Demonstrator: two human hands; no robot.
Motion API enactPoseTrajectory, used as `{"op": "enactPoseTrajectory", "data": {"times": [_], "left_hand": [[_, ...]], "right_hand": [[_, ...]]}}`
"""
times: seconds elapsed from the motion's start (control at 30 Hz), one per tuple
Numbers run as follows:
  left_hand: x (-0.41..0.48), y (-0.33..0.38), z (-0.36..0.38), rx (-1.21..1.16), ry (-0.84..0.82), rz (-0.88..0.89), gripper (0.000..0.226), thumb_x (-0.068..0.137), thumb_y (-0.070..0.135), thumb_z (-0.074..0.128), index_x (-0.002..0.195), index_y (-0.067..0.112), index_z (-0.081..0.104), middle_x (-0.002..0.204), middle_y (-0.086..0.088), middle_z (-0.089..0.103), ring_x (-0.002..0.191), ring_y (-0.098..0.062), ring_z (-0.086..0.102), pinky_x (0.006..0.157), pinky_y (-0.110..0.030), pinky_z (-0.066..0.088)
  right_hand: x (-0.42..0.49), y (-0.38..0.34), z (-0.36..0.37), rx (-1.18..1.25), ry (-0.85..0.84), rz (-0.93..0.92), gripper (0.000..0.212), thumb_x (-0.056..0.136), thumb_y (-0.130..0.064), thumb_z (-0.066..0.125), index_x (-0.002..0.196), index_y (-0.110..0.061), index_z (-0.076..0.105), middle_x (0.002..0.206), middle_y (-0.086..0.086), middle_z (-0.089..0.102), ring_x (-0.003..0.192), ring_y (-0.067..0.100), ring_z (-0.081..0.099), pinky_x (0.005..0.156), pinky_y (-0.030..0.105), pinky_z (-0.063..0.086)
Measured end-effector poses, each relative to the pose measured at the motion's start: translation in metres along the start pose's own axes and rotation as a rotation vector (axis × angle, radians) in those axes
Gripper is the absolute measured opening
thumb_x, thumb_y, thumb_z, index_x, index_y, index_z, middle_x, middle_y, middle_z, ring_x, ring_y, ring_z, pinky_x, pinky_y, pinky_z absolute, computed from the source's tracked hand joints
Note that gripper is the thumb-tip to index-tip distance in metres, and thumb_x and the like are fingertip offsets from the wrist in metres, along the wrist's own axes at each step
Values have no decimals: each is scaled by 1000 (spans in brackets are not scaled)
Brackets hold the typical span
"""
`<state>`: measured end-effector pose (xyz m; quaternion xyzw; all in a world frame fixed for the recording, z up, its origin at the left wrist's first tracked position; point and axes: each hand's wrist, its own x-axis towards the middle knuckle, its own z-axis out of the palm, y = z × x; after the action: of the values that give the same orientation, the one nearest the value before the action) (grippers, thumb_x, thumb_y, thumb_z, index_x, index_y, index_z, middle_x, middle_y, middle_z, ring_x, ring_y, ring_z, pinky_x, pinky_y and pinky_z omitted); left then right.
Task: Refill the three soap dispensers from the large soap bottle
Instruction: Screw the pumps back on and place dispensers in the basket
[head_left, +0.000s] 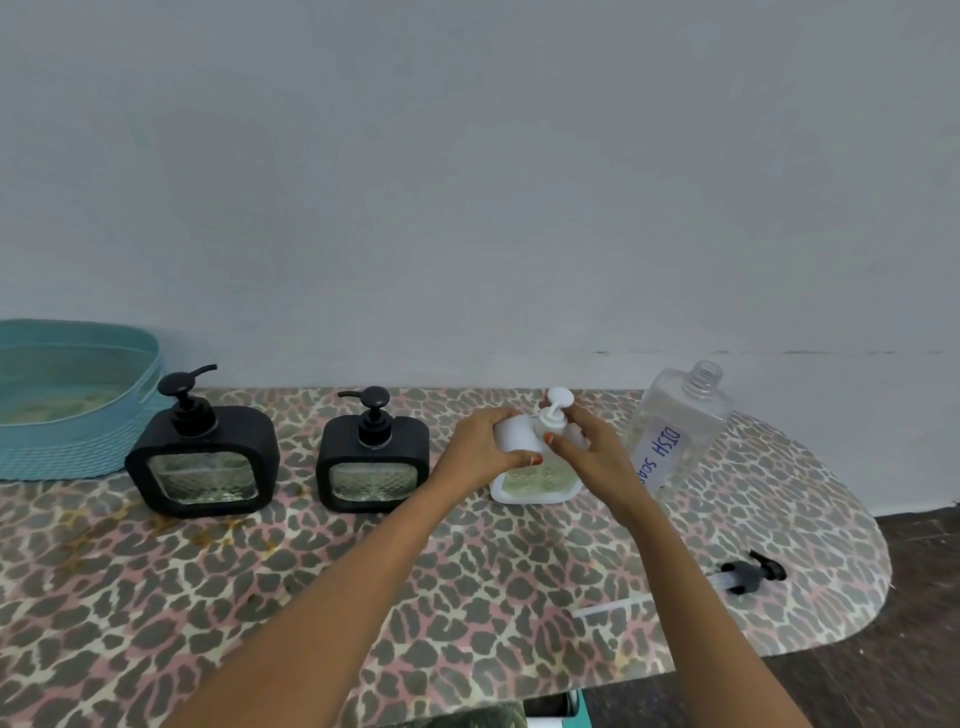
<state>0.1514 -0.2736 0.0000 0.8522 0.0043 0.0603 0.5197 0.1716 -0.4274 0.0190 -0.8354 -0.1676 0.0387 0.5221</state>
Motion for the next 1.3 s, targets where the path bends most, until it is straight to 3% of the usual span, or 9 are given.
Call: {"op": "enactPoseTrajectory", "data": {"times": [0.1, 0.27, 0.4, 0.57, 0.83, 0.97, 1.1, 1.17, 1.3], "left_hand": [[0, 0, 1, -4, -4, 10, 47, 67, 22, 80, 109, 12, 61, 111, -4, 62, 100, -17, 55, 81, -25, 42], [-1, 1, -1, -19, -11, 6, 40, 68, 20, 79, 103, 13, 62, 97, 3, 60, 90, -12, 54, 68, -14, 40], [0, 0, 0, -4, -9, 3, 44, 68, 22, 79, 107, 13, 61, 108, -3, 63, 95, -14, 54, 78, -22, 42], [0, 0, 0, -7, -5, 10, 46, 68, 22, 79, 110, 13, 60, 111, -3, 62, 96, -13, 53, 80, -25, 40], [-2, 1, 0, -17, -2, 7, 45, 69, 21, 78, 109, 13, 61, 110, -3, 62, 95, -13, 54, 73, -18, 39], [-1, 1, 0, -12, -4, 3, 47, 69, 22, 78, 111, 13, 60, 113, -3, 62, 97, -13, 54, 75, -20, 40], [0, -1, 1, -2, 5, -7, 53, 68, 24, 79, 115, 13, 59, 118, -5, 60, 104, -17, 55, 83, -24, 41], [0, -1, 2, 11, 7, -10, 56, 67, 24, 80, 117, 14, 57, 121, -5, 59, 108, -18, 54, 85, -25, 40], [-1, 0, 1, 0, 5, -11, 55, 68, 22, 79, 117, 12, 57, 120, -5, 59, 103, -14, 53, 83, -23, 39]], "right_hand": [[1, 1, 1, -13, 97, 14, 33, 84, -9, 63, 116, -12, 57, 106, -3, 60, 99, 12, 54, 73, 3, 37], [12, 2, 19, -70, 298, 51, 44, 71, -20, 78, 102, -11, 49, 99, 2, 52, 91, 18, 52, 70, 16, 36], [7, -3, 18, -65, 204, 61, 49, 79, -24, 70, 122, -13, 48, 109, -3, 50, 101, 12, 47, 82, 25, 34], [-1, -2, -4, 64, -20, 50, 37, 88, -10, 57, 124, -19, 56, 115, -6, 59, 111, 10, 52, 77, 10, 38], [11, 0, 19, 5, 322, 57, 41, 71, -17, 79, 97, -11, 47, 93, 2, 52, 86, 16, 49, 65, 8, 38], [8, -3, 18, -31, 218, 69, 46, 77, -20, 73, 114, -12, 47, 106, -1, 48, 99, 15, 47, 82, 24, 35], [1, -1, -3, 35, 16, 67, 38, 85, -12, 63, 122, -18, 56, 113, -3, 59, 109, 15, 52, 81, 17, 36], [2, 2, -6, 41, 45, 71, 37, 83, -11, 65, 119, -16, 59, 112, -2, 62, 107, 14, 54, 75, 9, 37], [10, 3, 9, -22, 239, 87, 42, 73, -13, 76, 108, -4, 55, 98, 7, 58, 89, 20, 53, 66, 17, 38]]}}
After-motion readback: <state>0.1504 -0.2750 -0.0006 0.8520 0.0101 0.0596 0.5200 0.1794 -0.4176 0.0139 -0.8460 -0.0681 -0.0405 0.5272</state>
